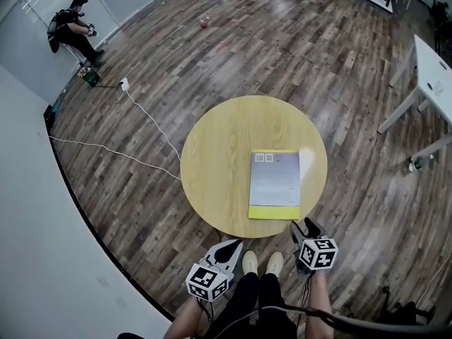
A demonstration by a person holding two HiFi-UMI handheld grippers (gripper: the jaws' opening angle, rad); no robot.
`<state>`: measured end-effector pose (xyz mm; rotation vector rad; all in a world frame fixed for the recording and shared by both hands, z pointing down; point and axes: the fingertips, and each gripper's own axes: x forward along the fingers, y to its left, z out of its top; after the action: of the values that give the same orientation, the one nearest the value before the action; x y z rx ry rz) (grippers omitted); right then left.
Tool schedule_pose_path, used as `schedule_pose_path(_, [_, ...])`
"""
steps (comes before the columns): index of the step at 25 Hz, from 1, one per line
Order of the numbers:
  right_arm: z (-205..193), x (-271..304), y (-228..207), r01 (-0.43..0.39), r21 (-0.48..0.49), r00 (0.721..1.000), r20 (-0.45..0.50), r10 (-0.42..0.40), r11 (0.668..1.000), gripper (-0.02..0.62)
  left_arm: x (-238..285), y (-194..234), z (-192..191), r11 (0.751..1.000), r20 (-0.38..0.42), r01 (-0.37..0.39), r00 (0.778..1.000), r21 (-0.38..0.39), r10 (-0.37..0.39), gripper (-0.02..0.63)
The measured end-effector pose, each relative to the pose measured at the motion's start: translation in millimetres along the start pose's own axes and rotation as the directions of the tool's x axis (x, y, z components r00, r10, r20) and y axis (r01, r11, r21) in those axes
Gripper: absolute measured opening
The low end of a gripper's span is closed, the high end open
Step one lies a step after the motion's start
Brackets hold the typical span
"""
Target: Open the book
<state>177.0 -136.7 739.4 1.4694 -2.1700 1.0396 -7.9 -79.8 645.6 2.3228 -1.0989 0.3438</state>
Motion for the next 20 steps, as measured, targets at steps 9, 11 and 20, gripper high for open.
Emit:
schedule_pose_path(9, [-4.9,19.6,-10.3,0.019,0.021,0.999,-0.033,-0.018,1.0,0.212,5.6,15.1,-4.8,0.999,-0.01,-0.018,1.0,-0.031,0.018,-0.002])
schedule_pose_path(11, [-7.0,22.0,-11.1,0.023,0.021,0.999,-0.047,-0.022,1.0,0.212,6.5,17.2,-5.0,0.999,-0.011,-0.021,1.0,-0.033,0.021,-0.002])
schedule_pose_path(20, [-13.9,22.6,-18.8,0.099,-0.019,0.993,-0.06,-0.1,0.995,0.076,4.4,21.9,-8.7,0.998,-0.013,-0.033,0.999,-0.046,0.033,-0.002])
